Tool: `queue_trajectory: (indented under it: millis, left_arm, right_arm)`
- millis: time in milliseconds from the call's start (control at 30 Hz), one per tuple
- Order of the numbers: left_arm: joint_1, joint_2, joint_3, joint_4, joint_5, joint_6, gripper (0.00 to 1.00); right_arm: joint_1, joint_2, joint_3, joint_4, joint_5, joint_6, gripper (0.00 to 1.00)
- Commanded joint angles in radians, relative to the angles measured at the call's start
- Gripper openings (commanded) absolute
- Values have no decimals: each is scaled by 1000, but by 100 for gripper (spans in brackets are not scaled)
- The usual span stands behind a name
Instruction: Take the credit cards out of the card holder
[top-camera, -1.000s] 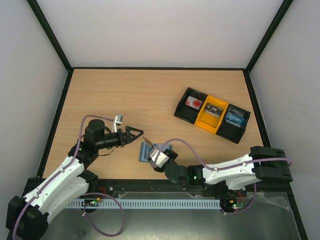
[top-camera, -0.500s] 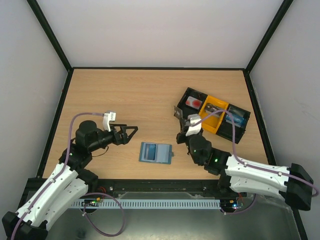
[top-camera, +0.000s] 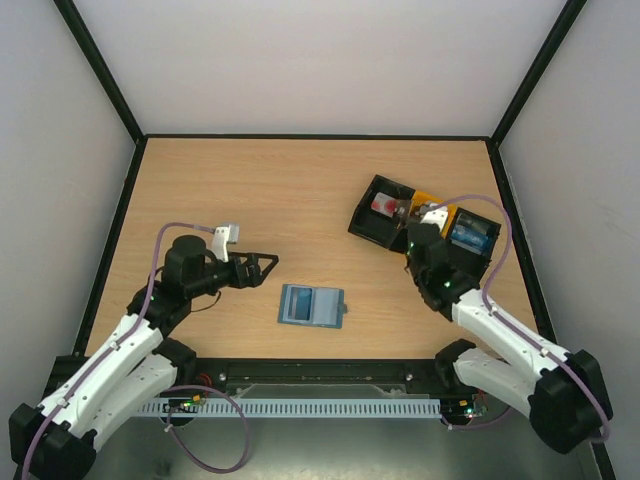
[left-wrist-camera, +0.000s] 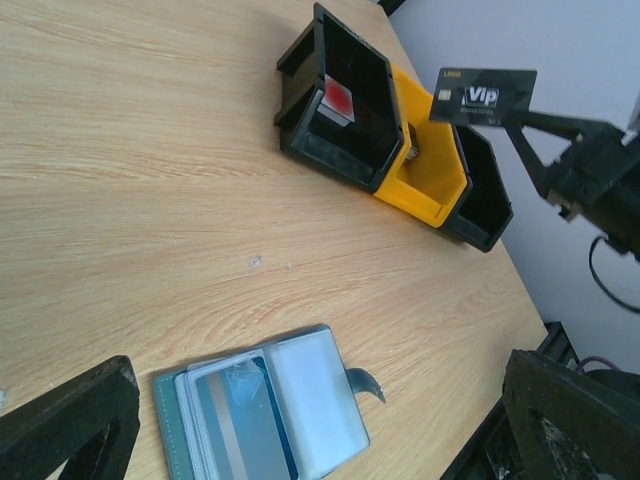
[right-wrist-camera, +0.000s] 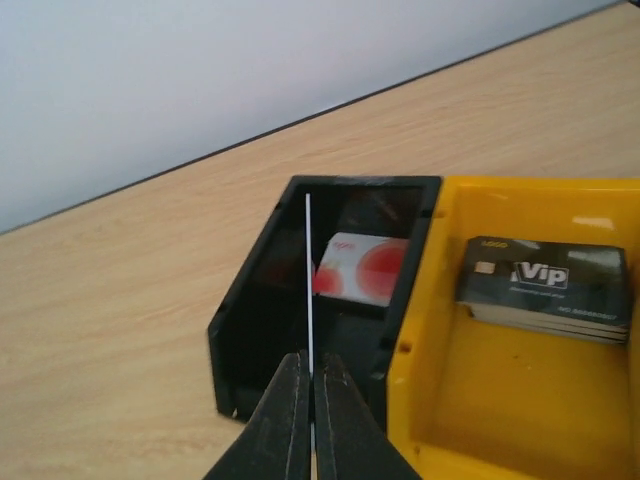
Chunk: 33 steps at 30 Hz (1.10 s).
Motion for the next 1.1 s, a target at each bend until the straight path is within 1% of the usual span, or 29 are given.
queue_trajectory:
  millis: [0, 100, 167, 333, 533, 633, 700, 867, 1067]
  left_arm:
    - [4, 15, 34, -13, 49, 21, 100]
    - [4, 21, 36, -17, 54, 22, 100]
    - [4, 23, 39, -23, 52, 24, 100]
    - [4, 26, 40, -22, 56, 24, 100]
    - [4, 33, 23, -11, 55, 0, 100]
    - [4, 43, -6, 27, 80, -15, 100]
    - [5, 50, -42, 65, 85, -22, 100]
    - [5, 63, -101, 149, 66, -41, 100]
    - [5, 56, -91, 126, 65, -30, 100]
  right_arm:
    - [-171, 64, 86, -55, -200, 125, 2]
    - [-265, 114, 125, -73, -274, 170, 2]
    - [-307, 140, 141, -74, -306, 179, 2]
    - [-373, 195, 185, -113, -306, 184, 2]
    - [-431, 217, 185, -127, -297, 225, 2]
    - [-462, 234, 187, -139, -303, 240, 2]
    - [-480, 246, 177, -132, -334, 244, 2]
    - [-498, 285, 167, -110, -385, 236, 2]
    - [-504, 351, 196, -86, -399, 208, 2]
